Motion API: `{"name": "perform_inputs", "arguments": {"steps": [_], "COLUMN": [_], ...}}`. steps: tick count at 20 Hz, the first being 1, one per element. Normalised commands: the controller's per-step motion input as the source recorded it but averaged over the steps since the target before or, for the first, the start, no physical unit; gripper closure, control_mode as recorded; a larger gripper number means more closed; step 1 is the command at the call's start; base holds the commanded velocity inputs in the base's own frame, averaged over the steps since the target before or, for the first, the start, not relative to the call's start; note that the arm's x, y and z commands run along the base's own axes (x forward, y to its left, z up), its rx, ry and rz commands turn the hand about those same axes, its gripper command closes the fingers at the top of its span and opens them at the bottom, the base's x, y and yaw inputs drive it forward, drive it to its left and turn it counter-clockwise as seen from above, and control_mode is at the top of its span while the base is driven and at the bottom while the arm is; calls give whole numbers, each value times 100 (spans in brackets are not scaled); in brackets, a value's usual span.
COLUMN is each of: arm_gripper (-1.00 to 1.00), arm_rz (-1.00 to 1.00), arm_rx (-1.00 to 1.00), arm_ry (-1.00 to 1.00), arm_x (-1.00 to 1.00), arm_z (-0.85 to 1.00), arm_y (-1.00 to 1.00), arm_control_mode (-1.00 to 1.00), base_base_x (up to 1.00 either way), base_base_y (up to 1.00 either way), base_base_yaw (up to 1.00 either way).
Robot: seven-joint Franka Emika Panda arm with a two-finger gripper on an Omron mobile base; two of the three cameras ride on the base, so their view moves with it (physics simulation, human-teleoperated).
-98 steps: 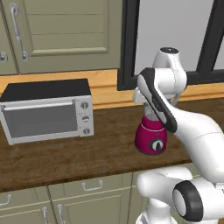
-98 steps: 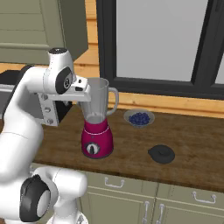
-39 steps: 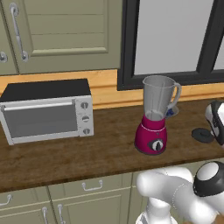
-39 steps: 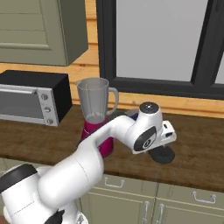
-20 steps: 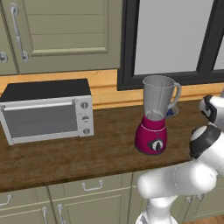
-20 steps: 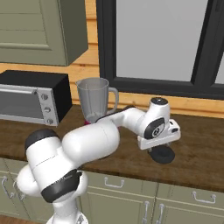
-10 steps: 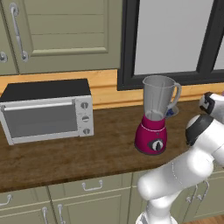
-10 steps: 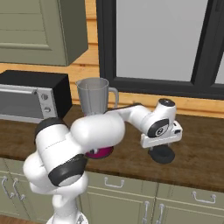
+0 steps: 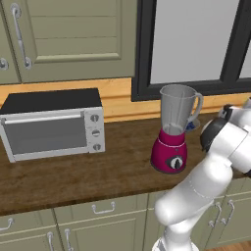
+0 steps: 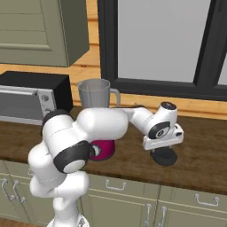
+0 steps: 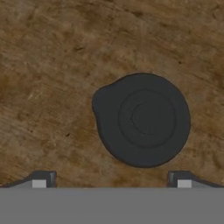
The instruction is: Close the lid blender by securely placing the lid on top.
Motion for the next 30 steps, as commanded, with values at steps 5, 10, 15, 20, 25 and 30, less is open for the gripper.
{"name": "perform_inputs", "arguments": {"steps": [5, 10, 15, 20, 25, 30], "arm_gripper": [-100, -100, -100, -100, -100, -100], "arm_rz": [0, 0, 0, 0, 0, 0], "arm_rx": [0, -1, 0, 2, 8, 4], "arm_ry": [1, 5, 10, 5, 2, 0], "arm_x": [19, 19, 9, 0, 0, 1], "arm_z": [-28, -14, -12, -8, -5, -6], "arm_y": [-7, -16, -25, -23, -5, 6], "arm_control_mode": [-100, -100, -100, -100, -100, -100], "base_base_x": [0, 0, 0, 0, 0, 0], "base_base_y": [0, 0, 0, 0, 0, 0], "base_base_yaw": [0, 0, 0, 0, 0, 0]}}
